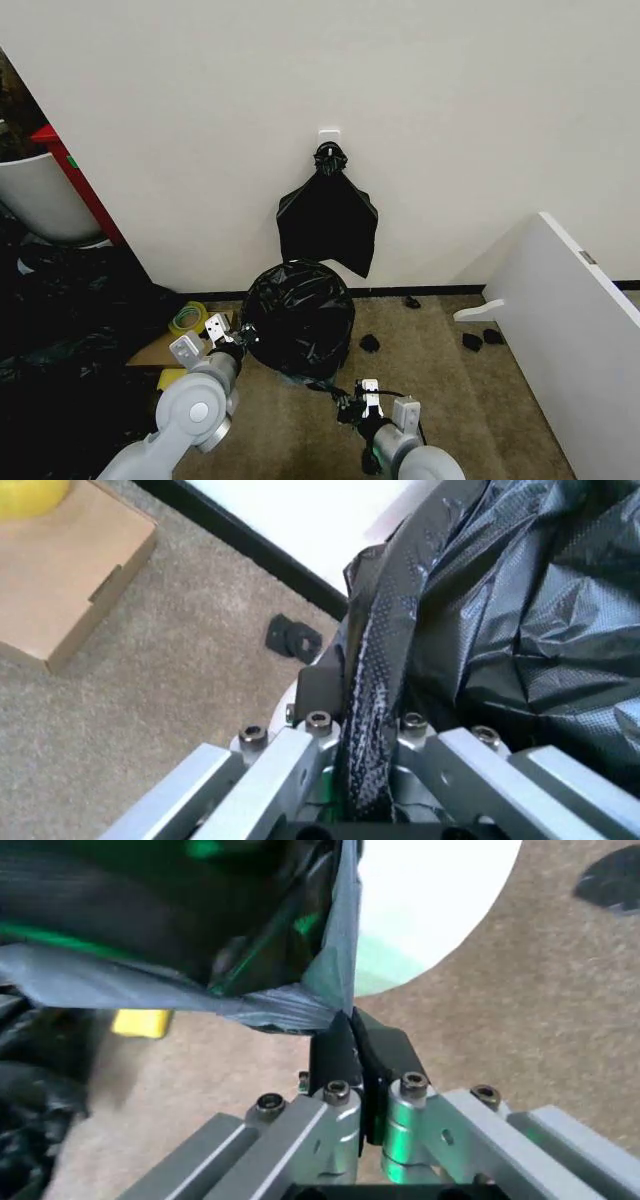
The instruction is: Place the garbage bag over the trash bin.
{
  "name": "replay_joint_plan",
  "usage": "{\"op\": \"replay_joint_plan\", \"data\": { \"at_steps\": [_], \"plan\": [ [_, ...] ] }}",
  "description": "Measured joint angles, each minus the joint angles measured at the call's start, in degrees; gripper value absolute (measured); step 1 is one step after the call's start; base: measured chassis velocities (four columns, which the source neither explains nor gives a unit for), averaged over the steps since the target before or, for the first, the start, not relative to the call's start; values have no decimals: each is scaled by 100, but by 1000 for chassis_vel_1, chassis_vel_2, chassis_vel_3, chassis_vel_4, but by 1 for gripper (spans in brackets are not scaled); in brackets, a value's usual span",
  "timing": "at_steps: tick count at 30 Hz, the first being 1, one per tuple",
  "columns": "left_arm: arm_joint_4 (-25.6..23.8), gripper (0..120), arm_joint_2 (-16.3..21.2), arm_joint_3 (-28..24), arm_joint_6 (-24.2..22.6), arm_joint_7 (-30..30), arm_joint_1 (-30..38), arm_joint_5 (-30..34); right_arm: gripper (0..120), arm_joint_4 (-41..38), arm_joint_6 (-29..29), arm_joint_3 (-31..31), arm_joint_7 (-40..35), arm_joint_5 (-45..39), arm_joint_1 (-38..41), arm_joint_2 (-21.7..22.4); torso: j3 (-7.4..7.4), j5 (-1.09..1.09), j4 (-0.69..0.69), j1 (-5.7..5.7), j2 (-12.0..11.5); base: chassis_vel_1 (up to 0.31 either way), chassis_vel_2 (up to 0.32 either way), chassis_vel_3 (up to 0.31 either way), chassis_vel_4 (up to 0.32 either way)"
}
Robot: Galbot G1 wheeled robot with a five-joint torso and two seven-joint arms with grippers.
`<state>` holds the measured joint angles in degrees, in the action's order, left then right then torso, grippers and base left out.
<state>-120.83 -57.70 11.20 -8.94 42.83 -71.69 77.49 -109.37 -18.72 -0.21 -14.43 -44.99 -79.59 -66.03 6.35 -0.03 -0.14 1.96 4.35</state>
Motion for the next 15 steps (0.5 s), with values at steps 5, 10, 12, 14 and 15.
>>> {"op": "replay_joint_plan", "data": {
  "at_steps": [5,10,12,14,15],
  "plan": [
    [-97,1,2,5,-63,52,-33,142,0,175,76,30,6,126,92,-50,0,0,0,0,0,0,0,0,0],
    [-89,1,33,8,-73,21,-61,89,0,2,187,82,186,292,-57,57,0,0,0,0,0,0,0,0,0],
    [-57,1,35,10,-72,-5,-65,43,3,-89,256,88,298,399,-143,129,0,0,0,0,0,0,0,0,0],
    [9,1,34,12,-61,-90,-80,-81,13,-270,369,103,472,568,-317,273,0,1,0,0,0,0,0,0,0],
    [46,1,38,11,-51,-154,-90,-167,16,-343,426,119,536,659,-392,346,0,0,0,0,0,0,0,0,0]
  ]
}}
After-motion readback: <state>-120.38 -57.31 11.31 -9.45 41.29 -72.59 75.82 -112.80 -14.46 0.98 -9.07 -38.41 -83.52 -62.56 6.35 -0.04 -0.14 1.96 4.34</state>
